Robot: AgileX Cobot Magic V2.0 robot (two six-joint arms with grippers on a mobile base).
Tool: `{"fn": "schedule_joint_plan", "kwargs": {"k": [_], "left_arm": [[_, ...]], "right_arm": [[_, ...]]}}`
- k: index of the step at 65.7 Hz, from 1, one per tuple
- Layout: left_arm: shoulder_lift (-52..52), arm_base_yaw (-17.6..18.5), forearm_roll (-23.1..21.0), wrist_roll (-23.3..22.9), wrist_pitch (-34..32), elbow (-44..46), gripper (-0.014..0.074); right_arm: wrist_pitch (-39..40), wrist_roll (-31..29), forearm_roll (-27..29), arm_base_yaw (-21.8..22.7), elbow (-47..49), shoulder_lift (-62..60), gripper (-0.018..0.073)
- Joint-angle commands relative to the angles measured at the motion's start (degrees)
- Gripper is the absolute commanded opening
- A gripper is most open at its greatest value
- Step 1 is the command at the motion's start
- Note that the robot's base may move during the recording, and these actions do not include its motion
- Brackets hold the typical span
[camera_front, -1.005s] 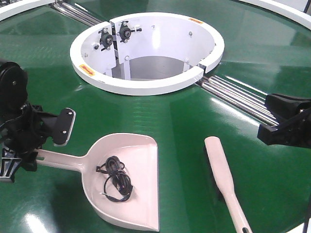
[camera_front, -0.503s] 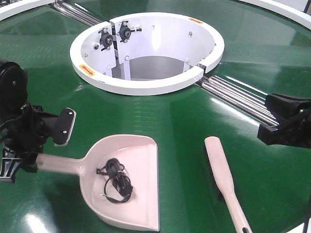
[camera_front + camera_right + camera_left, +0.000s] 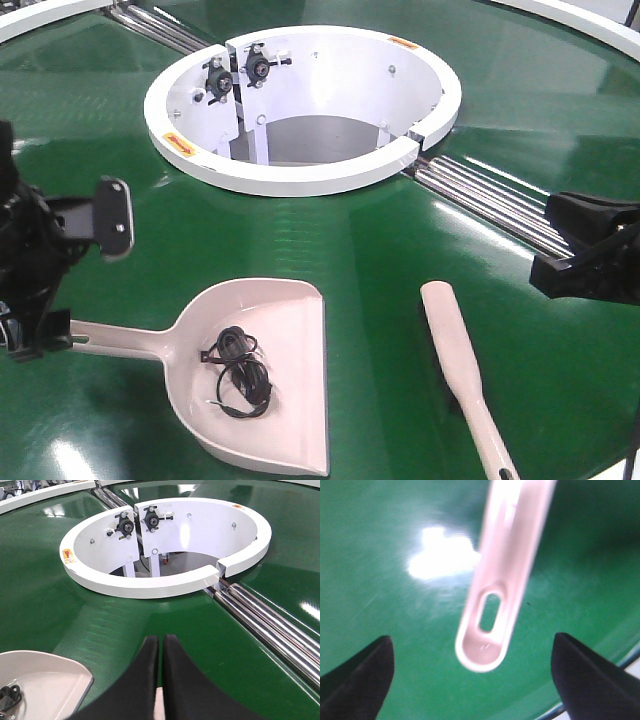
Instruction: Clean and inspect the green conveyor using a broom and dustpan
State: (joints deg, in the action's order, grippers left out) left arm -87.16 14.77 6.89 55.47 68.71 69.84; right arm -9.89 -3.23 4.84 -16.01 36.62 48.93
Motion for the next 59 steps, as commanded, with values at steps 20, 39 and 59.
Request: {"fn": "schedule_joint_plan", "kwargs": {"k": [20,39,59], "left_arm": [[13.4,0.5,5.1,-30.0,-18.7,1.3,0.0183],[23.1,0.3,4.1,-47.1,-33.0,-1.0,-0.0024],[41.4,0.3,-11.4,-47.7,-59.1,-27.8,-0.0024]], "right_arm": [[6.5,0.0,1.5,0.2,1.6,-1.2,-0.0010],[9.5,-0.6,-1.0,0.2,-3.3,-7.6,-0.0010],[14.9,-0.5,-2.0,0.2,-16.3,-11.0,-0.0010]]}}
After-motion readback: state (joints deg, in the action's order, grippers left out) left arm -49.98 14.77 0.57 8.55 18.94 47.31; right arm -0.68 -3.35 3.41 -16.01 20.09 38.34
